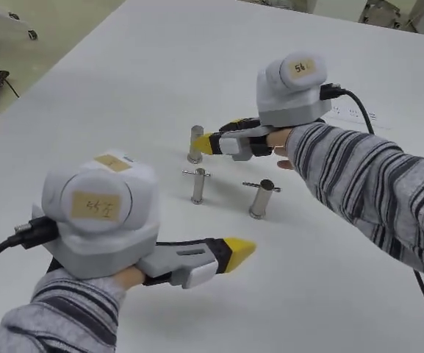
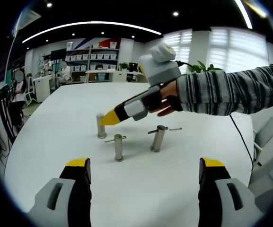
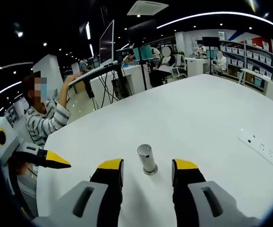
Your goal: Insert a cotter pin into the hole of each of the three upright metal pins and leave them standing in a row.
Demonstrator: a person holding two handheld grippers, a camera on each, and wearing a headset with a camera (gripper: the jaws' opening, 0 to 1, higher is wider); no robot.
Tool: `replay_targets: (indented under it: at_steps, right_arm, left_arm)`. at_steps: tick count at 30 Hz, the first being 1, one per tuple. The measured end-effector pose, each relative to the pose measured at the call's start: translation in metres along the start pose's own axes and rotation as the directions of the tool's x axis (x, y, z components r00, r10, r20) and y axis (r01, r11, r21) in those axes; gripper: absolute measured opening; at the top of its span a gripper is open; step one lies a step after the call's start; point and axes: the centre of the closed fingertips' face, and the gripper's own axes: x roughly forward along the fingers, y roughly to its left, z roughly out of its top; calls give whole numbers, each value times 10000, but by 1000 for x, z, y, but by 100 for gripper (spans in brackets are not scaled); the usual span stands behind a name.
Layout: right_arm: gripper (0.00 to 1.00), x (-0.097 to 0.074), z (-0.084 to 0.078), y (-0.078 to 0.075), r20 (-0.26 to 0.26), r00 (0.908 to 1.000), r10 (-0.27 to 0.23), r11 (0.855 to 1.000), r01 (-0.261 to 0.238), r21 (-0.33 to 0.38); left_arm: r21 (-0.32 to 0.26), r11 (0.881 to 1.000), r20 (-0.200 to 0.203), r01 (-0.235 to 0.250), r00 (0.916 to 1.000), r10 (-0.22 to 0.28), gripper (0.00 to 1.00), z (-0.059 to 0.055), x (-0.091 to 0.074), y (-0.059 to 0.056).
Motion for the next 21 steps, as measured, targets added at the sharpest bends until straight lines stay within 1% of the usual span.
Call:
replay_targets:
  at_steps: [3, 9, 11, 14, 16, 18, 21]
  right_arm:
    - [33, 6, -1, 4, -80, 9999, 140, 9999, -140, -24]
    - [27, 13, 0, 6, -67, 9999, 103, 9998, -104, -197]
    - [25, 14, 0, 8, -47, 9998, 167, 9995, -169, -276]
    - [19, 16, -1, 10, -146, 9997, 201, 9992, -206, -356]
    - [16, 16, 0, 9, -114, 9999, 126, 9991, -130, -398]
    - [14, 17, 2, 8, -31, 10000, 84, 9995, -85, -295]
    - [12, 17, 2, 10, -75, 9999, 116, 9993, -118, -357]
  left_arm:
    - [-62, 10000, 21, -59, 10000, 59, 93, 1, -1, 1]
    - [-54, 10000, -8, -74, 10000, 73, 92, 1, -1, 1]
    - [-102, 9999, -8, -78, 10000, 78, 91, 1, -2, 2]
    - [-88, 9999, 23, -114, 9999, 114, 91, 2, -2, 2]
    - [-90, 9999, 25, -109, 9999, 109, 91, 1, -2, 2]
    - [-100, 9999, 25, -115, 9999, 116, 91, 1, -3, 2]
    - [-96, 9999, 7, -115, 9999, 115, 91, 1, -3, 2]
